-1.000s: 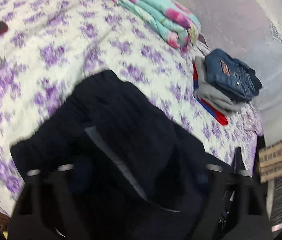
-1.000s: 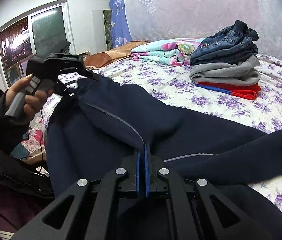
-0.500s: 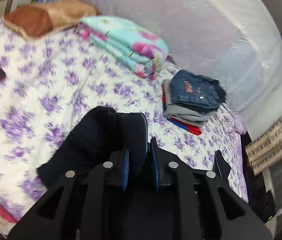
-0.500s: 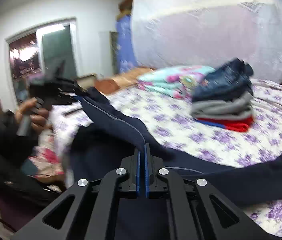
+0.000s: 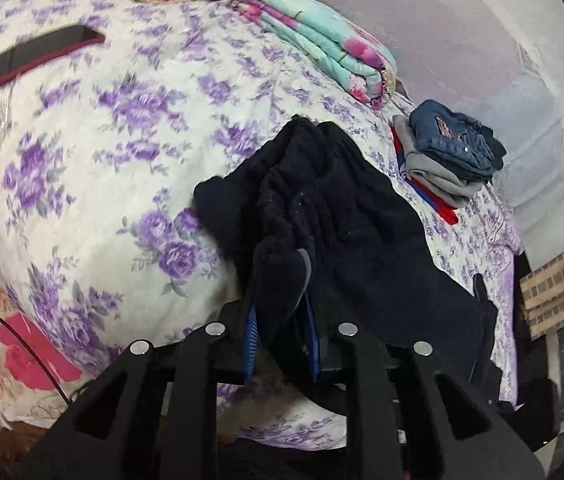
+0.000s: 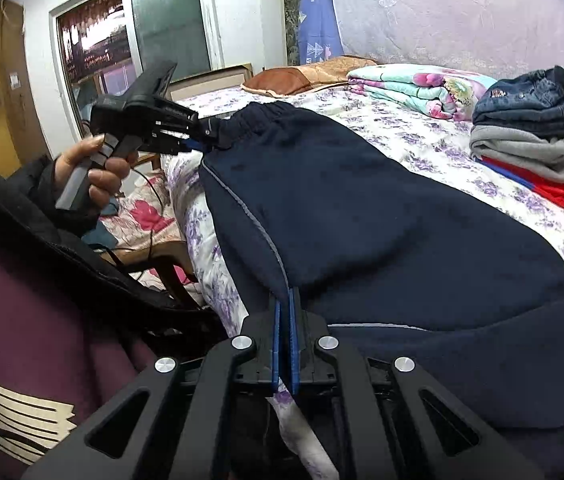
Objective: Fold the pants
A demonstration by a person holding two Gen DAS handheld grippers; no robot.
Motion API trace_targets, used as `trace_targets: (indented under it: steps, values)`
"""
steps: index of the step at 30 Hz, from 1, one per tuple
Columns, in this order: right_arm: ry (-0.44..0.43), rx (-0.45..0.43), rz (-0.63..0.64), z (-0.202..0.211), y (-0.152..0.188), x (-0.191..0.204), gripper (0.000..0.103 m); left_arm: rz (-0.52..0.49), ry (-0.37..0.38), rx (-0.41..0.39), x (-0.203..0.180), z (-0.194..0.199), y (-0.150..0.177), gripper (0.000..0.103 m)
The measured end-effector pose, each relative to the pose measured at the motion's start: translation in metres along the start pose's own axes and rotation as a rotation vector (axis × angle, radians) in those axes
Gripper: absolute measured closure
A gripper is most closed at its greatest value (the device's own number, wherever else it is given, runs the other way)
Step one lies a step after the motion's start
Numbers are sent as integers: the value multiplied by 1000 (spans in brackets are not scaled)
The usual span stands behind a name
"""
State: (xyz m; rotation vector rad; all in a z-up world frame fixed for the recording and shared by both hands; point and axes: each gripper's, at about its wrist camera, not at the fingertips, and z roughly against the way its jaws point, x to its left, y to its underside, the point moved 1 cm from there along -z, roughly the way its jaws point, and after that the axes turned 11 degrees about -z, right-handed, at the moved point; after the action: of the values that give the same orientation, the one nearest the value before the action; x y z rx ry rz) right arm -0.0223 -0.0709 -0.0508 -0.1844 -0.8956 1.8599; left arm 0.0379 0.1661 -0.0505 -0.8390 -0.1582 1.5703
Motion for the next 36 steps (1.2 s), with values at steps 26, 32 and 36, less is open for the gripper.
trace_targets:
  steps: [26,32,36]
  values:
    - [779,-238,-717,123,-2,-195,95,-488,172,106,-147,-54,45,23]
    - [785,-613,-894,196,127,-129,94,-535,187,104,-147,-59,46,21]
    - [794,-513,-965,168,172,-136,80,-580,173,108,-155,-61,50,13]
